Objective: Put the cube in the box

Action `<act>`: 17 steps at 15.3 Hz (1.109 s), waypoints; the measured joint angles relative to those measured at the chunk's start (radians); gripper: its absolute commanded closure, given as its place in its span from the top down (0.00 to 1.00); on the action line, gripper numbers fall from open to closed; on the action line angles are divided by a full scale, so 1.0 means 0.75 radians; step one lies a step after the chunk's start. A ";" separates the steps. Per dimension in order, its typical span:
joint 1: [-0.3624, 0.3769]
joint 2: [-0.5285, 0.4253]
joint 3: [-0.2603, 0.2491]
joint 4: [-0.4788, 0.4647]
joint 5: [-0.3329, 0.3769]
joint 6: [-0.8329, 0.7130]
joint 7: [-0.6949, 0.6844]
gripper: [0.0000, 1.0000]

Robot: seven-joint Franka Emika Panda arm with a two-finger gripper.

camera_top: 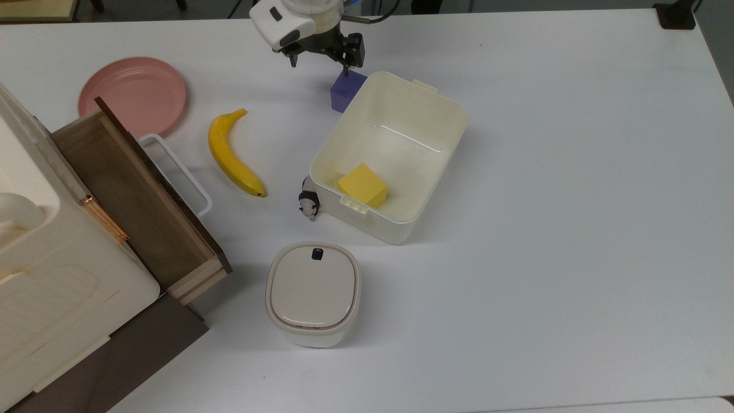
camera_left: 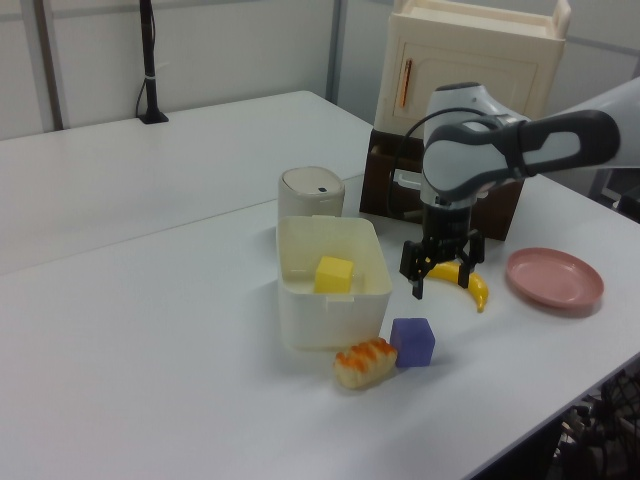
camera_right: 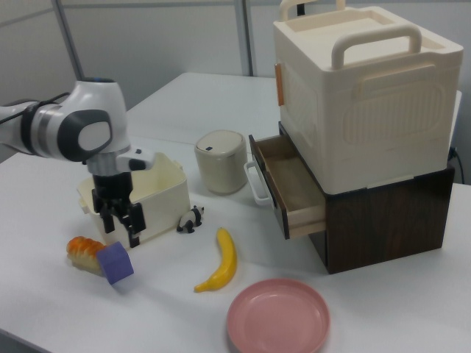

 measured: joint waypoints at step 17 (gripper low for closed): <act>0.151 0.069 0.009 -0.207 -0.082 0.330 0.357 1.00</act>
